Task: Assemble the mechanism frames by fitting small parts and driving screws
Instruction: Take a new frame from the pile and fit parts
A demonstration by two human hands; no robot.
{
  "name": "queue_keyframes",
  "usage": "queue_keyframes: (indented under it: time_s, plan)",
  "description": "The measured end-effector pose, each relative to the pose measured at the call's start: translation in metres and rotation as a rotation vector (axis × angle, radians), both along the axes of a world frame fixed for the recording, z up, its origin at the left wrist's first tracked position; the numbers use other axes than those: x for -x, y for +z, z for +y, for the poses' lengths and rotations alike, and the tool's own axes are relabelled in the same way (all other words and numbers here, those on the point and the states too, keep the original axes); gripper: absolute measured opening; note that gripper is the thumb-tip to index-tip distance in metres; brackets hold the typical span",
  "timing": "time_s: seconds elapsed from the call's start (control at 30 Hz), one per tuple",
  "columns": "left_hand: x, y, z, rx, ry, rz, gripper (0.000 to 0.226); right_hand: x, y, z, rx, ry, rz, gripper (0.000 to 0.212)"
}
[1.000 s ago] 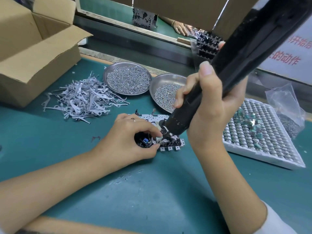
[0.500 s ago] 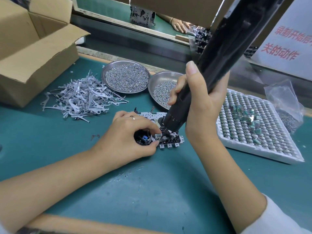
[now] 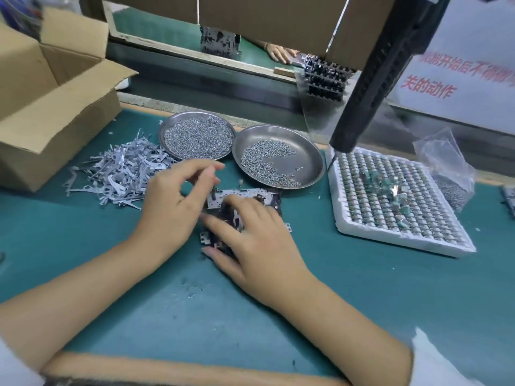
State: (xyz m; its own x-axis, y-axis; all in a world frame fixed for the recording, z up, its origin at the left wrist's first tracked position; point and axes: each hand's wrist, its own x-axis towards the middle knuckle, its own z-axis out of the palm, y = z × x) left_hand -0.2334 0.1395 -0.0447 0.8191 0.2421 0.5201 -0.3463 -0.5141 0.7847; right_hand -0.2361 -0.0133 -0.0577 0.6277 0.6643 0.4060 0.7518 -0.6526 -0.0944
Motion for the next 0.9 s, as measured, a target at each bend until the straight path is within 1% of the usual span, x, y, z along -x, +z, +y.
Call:
queue_keyframes:
  time_s: [0.03, 0.1, 0.17, 0.23, 0.33, 0.43, 0.53, 0.63, 0.73, 0.9]
  plan:
    - [0.000, 0.000, 0.001, -0.017, 0.007, -0.011, 0.017, 0.002, 0.002, 0.003, 0.046, -0.020, -0.014, 0.033]
    - [0.000, -0.001, 0.000, -0.097, 0.015, -0.030, 0.018, 0.010, 0.006, 0.001, 0.065, -0.042, -0.024, 0.026]
    - [0.000, -0.002, -0.001, -0.191, 0.002, -0.049, 0.021, 0.020, 0.007, -0.004, 0.097, -0.048, -0.025, 0.026]
    - [0.001, -0.003, 0.000, -0.246, -0.033, -0.083, 0.025, 0.032, 0.007, -0.012, 0.126, -0.056, -0.028, 0.026]
    - [0.001, -0.004, 0.002, -0.286, -0.063, -0.087, 0.037, 0.049, 0.009, -0.038, 0.172, -0.074, -0.039, 0.024]
    - [0.003, -0.008, 0.001, -0.384, -0.094, -0.115, 0.036, 0.066, 0.010, -0.074, 0.177, -0.135, -0.058, 0.026]
    - [0.002, -0.012, -0.001, -0.511, -0.108, -0.190, 0.034, 0.080, 0.011, -0.114, 0.175, -0.228, -0.027, 0.028]
    - [0.000, -0.017, -0.001, -0.565, -0.129, -0.225, 0.034, 0.089, 0.012, -0.159, 0.166, -0.359, -0.024, 0.025]
    - [-0.001, -0.019, -0.001, -0.544, -0.131, -0.221, 0.035, 0.087, 0.011, -0.206, 0.197, -0.546, -0.053, 0.018]
    - [0.000, -0.019, -0.003, -0.555, -0.116, -0.233, 0.034, 0.060, 0.015, -0.282, 0.327, -0.967, 0.047, 0.033]
